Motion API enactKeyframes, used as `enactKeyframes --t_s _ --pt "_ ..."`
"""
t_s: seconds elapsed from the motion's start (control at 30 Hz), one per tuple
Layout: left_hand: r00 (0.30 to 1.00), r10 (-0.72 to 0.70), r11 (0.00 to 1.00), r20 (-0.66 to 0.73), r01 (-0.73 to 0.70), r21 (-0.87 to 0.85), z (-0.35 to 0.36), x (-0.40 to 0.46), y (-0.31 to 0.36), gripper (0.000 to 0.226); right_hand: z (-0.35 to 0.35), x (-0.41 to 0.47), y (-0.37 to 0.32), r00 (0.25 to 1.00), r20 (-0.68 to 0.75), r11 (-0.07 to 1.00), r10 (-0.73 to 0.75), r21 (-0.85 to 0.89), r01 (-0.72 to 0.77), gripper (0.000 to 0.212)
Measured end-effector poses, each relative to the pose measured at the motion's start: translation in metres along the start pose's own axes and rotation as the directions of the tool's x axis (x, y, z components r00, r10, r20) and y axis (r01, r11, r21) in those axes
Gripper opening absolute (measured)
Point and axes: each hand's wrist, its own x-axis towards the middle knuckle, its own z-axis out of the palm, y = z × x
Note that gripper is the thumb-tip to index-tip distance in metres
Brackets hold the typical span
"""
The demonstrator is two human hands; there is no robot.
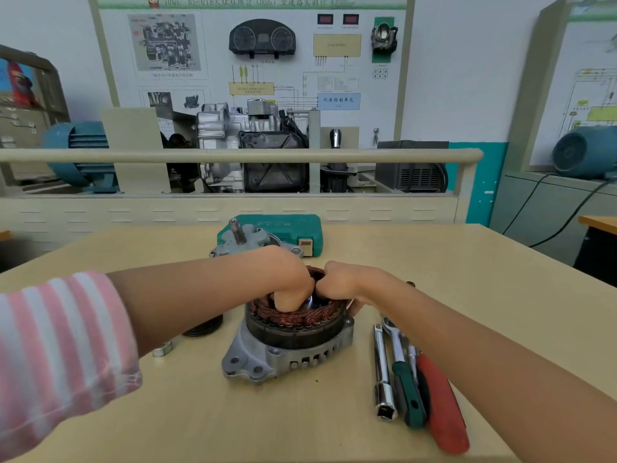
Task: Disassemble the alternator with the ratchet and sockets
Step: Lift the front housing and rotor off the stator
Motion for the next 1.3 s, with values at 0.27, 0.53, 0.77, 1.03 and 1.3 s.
enactKeyframes --t_s 0.27,0.53,0.77,1.03,1.3 --pt "0.993 0.082 0.993 -0.082 -0.088 -0.077 0.014 0.002 -0.004 0.037 0.001 -0.005 -0.002 1.000 -0.014 1.000 0.012 -0.004 -0.012 0.023" --pt "0.983 0.046 0.995 -0.176 -0.062 -0.085 0.016 -0.003 -0.007 0.039 0.016 -0.011 -0.006 0.863 -0.406 0.921 -0.302 -0.360 0.153 0.037" --pt "0.974 0.089 0.930 -0.210 -0.157 -0.333 0.009 -0.014 -0.023 0.052 0.009 -0.012 -0.008 0.876 -0.280 0.842 -0.393 -0.492 0.221 0.029" --pt "0.939 0.025 0.921 -0.344 -0.156 -0.358 0.026 -0.011 -0.015 0.030 0.006 -0.004 -0.020 0.970 0.012 0.894 -0.241 -0.386 0.227 0.045" --pt "0.993 0.062 0.982 -0.104 -0.079 -0.173 0.011 -0.005 -0.009 0.037 0.001 0.002 -0.021 0.976 0.065 0.871 -0.208 -0.442 0.215 0.052"
